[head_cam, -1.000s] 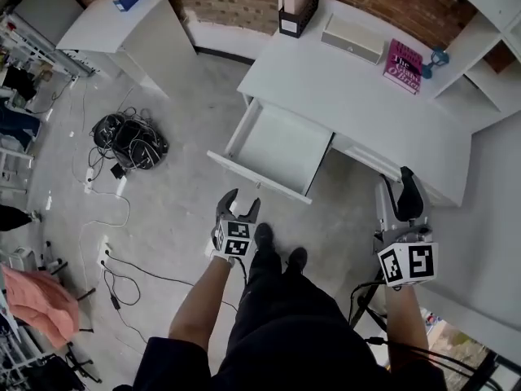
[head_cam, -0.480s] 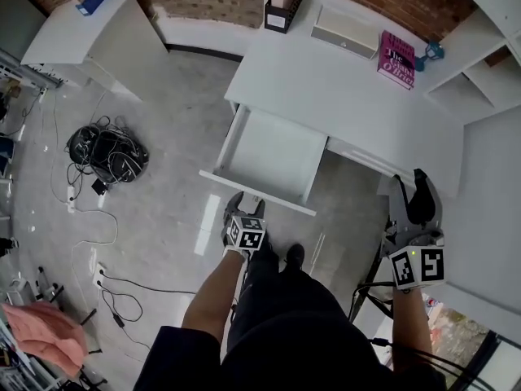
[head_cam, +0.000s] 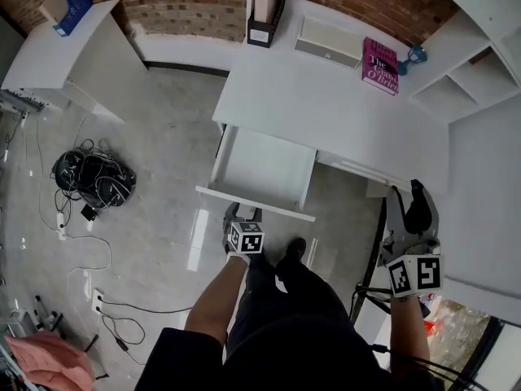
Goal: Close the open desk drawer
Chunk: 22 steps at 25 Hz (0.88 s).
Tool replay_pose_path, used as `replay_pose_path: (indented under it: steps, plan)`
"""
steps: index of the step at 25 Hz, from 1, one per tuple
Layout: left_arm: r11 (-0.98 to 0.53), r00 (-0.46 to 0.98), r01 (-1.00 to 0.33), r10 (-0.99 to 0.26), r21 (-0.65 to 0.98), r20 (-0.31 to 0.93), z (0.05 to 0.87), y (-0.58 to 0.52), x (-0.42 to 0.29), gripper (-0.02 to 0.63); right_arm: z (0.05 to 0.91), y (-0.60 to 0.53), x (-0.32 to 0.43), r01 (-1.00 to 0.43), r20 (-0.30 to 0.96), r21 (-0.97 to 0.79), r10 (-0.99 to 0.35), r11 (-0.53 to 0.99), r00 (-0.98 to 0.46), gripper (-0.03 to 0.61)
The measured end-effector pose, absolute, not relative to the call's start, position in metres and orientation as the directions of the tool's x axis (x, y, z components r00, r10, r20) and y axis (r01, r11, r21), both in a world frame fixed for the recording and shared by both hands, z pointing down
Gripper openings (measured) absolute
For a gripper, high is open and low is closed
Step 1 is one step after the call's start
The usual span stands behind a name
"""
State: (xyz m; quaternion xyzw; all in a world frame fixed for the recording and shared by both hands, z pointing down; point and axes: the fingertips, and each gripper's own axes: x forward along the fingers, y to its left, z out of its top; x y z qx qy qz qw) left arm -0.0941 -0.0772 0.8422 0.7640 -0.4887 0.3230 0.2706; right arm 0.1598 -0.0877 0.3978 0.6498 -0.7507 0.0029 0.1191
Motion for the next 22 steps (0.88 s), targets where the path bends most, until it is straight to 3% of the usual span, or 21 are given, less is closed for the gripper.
replay_pose_path:
  steps: [8, 22]
  plan:
    - [-0.385, 0.309, -0.919, -0.57, 0.085, 0.761, 0.838, -0.115, -0.077, 0.264, 0.398, -0.116, 0.184, -0.981, 0.16, 0.115, -0.978, 0.155, -0.135, 0.209]
    - [-0.364, 0.278, -0.928, -0.545, 0.076, 0.791, 0.842, -0.161, -0.06, 0.264, 0.428, -0.215, 0.214, -0.953, 0.152, 0.007, -0.942, 0.303, -0.298, 0.209]
